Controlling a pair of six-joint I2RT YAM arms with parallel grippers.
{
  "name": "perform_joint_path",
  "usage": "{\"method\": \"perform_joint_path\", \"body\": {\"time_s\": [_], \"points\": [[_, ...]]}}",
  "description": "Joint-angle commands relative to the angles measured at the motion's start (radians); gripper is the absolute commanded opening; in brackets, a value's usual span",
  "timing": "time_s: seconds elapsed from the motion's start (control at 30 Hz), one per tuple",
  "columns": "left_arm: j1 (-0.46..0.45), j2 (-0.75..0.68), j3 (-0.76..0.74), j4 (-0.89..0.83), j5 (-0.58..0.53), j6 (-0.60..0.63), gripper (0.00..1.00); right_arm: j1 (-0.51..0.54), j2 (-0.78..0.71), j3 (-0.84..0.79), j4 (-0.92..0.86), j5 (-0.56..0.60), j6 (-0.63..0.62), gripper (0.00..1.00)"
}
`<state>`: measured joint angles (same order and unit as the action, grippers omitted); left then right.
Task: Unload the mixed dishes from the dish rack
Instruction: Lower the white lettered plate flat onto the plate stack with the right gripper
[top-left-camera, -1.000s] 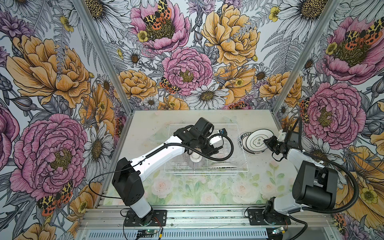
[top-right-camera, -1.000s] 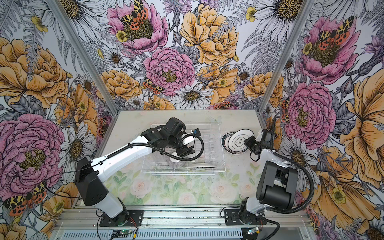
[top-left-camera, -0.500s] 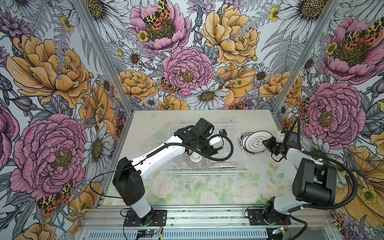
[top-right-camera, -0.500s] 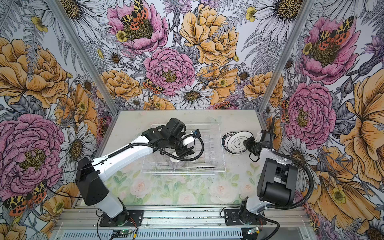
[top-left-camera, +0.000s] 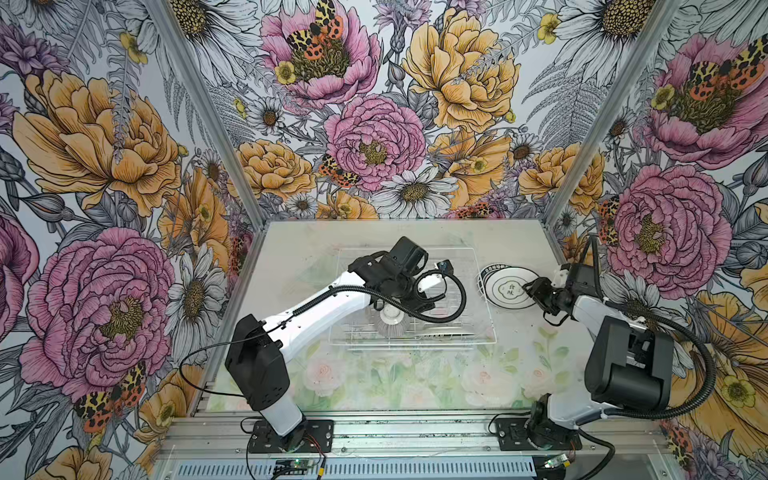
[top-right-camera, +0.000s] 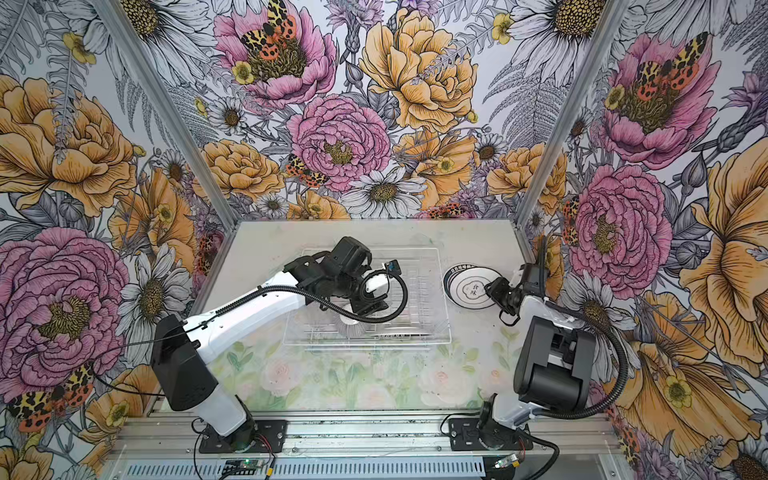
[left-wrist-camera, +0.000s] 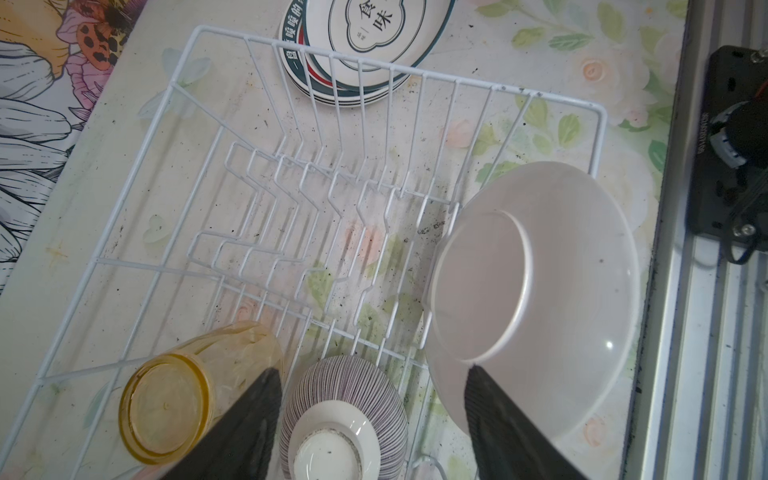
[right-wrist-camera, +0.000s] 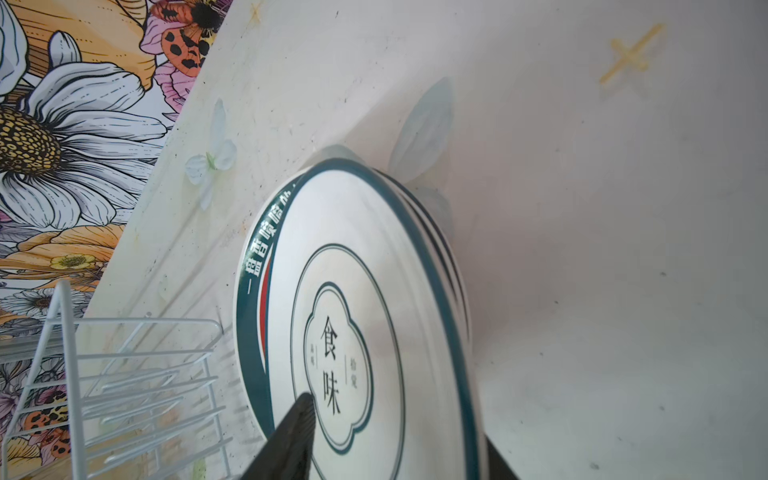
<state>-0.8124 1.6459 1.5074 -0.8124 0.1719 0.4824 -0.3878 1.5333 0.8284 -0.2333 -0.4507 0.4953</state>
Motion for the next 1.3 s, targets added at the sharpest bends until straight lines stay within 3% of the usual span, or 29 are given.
{"method": "perform_joint_path", "body": {"time_s": [0.0,0.57,1.03,1.27], "points": [[-0.003,0.015,0.030,-0.008,-0.014,0.013,0.72,-0.006,0.014,0.041,-0.018,0.031,-0.038,0.53],[-0.004,0.020,0.023,-0.014,-0.023,0.011,0.72,-0.002,0.106,0.075,-0.054,0.111,-0.091,0.68],[-0.004,0.029,0.024,-0.019,-0.029,0.010,0.72,0.072,0.123,0.127,-0.089,0.226,-0.089,0.99],[-0.004,0.025,0.016,-0.022,-0.036,0.010,0.72,0.111,0.159,0.164,-0.097,0.255,-0.077,1.00]]}}
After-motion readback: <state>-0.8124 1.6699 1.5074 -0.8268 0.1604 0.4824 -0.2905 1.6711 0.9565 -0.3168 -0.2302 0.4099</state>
